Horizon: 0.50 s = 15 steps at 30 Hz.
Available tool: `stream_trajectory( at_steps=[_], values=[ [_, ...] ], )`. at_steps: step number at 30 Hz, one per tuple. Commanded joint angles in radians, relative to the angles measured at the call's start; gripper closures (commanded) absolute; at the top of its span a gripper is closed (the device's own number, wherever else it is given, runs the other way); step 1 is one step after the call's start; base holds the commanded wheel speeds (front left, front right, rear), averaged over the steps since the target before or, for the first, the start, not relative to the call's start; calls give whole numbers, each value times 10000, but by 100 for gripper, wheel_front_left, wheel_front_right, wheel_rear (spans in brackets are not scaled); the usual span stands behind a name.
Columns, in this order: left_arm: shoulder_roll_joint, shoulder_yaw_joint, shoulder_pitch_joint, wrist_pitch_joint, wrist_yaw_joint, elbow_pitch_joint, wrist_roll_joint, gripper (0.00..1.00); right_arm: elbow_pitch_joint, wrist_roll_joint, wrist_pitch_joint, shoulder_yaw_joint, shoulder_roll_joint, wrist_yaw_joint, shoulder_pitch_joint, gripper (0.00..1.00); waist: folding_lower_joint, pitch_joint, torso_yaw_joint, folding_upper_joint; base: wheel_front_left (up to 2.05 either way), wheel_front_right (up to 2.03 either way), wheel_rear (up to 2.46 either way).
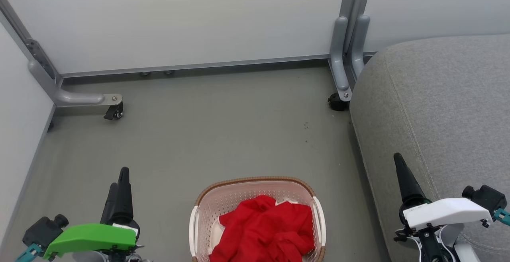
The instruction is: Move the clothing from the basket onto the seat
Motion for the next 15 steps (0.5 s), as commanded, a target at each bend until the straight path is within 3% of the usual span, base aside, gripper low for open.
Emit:
stream_trajectory(
  at_steps=[1,15],
  values=[
    [51,-61,-26,-122,-1,-238,471,0,-217,-445,-117,76,-51,5,-41,0,0,-5,6,0,0,0,0],
    [67,-478,183,-621,175,-632,2643,0,-505,-2531,-616,427,-68,6,159,0,0,-57,71,0,0,0,0]
  ],
)
